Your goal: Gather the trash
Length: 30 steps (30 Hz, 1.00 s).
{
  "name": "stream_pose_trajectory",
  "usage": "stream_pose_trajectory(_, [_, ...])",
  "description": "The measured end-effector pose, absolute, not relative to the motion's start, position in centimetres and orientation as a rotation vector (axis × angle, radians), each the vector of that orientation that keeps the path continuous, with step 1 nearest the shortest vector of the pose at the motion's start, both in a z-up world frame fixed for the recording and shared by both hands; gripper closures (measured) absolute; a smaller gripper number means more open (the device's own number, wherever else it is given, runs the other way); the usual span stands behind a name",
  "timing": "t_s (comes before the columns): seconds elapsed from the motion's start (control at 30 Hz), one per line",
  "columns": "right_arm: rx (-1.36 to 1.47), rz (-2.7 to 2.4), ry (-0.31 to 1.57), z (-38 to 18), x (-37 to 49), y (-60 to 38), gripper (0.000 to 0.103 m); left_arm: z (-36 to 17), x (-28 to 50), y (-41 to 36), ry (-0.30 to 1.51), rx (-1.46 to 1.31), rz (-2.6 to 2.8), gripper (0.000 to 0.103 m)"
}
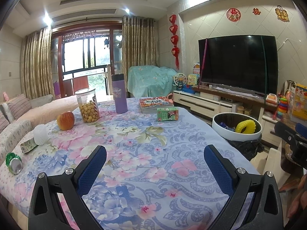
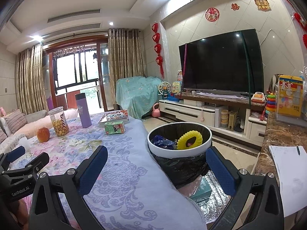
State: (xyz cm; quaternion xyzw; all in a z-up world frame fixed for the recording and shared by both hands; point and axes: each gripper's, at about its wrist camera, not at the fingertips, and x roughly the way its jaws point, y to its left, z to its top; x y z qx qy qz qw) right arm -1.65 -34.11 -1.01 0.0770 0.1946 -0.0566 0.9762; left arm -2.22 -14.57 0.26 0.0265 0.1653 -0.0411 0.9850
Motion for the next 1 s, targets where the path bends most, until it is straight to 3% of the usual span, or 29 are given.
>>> stream_pose_trajectory(1.0, [0.158, -0.113, 0.393, -1.01, -1.68, -34.2, 0.0, -0.03, -1.93, -14.66, 0.335, 0.055, -0.088, 0.0])
